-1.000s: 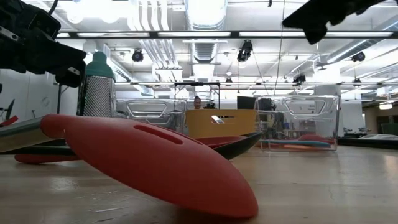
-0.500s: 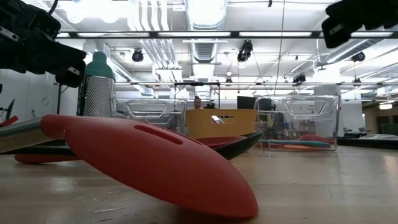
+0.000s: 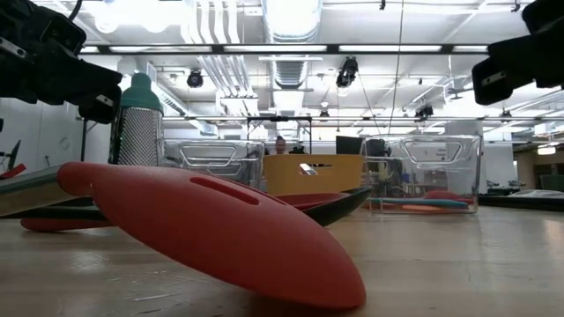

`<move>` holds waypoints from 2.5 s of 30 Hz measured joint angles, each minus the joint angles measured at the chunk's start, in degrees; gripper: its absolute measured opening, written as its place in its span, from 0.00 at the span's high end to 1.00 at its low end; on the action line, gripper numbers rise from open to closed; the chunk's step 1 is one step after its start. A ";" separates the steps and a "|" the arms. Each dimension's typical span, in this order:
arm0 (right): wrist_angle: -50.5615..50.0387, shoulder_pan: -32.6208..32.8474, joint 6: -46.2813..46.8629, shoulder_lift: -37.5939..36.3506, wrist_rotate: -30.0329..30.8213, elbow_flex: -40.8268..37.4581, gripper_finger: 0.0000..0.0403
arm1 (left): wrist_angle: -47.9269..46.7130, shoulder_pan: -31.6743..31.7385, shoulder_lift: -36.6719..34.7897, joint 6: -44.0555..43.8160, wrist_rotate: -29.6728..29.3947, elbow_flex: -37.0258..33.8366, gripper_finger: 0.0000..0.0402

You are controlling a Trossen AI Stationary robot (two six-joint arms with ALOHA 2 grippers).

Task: Pick & Place Kitchen Items
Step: Put the blue serving spoon into the left transparent bin

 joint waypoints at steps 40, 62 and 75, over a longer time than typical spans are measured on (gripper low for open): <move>-0.57 0.02 -6.11 0.68 2.56 -0.22 0.98 | 0.15 -0.01 0.04 0.92 -0.91 0.00 0.97; -0.57 0.02 -6.18 0.71 2.55 -0.19 0.98 | 25.61 -2.75 10.54 -19.95 -8.60 2.52 0.95; -0.57 0.02 -6.20 0.71 2.55 -0.18 0.98 | 26.64 -8.70 34.66 -5.57 -9.70 17.16 0.84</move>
